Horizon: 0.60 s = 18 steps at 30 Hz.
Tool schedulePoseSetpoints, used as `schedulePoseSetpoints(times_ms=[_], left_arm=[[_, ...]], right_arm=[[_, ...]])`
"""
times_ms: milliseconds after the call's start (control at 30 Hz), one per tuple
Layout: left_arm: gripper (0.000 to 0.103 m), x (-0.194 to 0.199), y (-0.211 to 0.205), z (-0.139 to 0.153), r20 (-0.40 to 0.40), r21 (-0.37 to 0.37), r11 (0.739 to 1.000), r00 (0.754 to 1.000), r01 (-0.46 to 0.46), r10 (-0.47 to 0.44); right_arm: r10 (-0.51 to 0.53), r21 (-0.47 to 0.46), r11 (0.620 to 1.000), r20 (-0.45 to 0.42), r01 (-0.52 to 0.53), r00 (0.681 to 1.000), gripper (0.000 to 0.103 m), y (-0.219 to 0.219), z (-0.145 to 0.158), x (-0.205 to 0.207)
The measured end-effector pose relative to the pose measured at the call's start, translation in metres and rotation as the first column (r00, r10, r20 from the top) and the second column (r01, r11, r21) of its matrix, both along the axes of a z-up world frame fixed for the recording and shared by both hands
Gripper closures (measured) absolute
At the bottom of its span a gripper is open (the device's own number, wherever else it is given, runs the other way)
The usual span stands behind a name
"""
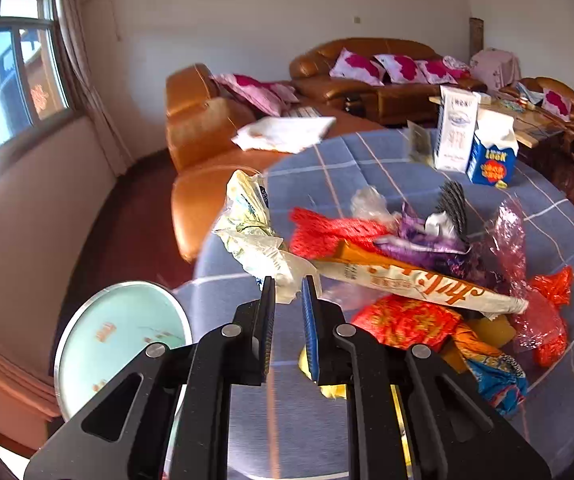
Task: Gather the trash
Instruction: 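Reach the left tool into the pile and grasp the white plastic wrapper, then carry the white wrapper over the teal bucket with the left tool while the right tool grasps an orange wrapper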
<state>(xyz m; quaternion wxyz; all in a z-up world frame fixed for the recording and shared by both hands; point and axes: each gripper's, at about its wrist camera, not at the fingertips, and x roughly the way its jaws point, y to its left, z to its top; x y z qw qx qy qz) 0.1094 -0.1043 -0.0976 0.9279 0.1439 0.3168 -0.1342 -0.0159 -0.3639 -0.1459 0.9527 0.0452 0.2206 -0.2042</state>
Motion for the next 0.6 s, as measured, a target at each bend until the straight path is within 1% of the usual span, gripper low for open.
schedulePoseSetpoints(times_ms=[100,267,433,567,600], left_arm=[[0.09,-0.008,0.017,0.016,0.051,0.009,1.0,0.999,-0.015,0.015],[0.09,-0.019,0.041,0.027,0.076,0.015,0.999,0.996,-0.038,0.037],[0.09,-0.038,0.063,0.024,0.081,0.025,0.996,0.994,-0.081,0.079],[0.089,-0.056,0.078,0.012,0.067,0.051,0.994,0.993,-0.101,0.097],[0.089,-0.06,0.082,0.01,0.064,0.057,0.993,0.993,-0.104,0.1]], right_arm=[[0.026,0.005,1.0,0.007,-0.026,1.0,0.011,0.004,0.006,0.004],[0.094,0.004,0.996,0.031,-0.094,0.995,0.011,0.023,0.019,0.018],[0.208,0.032,0.977,0.041,-0.21,0.977,0.012,0.057,0.026,0.031],[0.269,0.092,0.958,0.033,-0.271,0.963,0.012,0.077,0.019,0.036],[0.283,0.103,0.953,0.025,-0.284,0.959,0.014,0.082,0.015,0.037]])
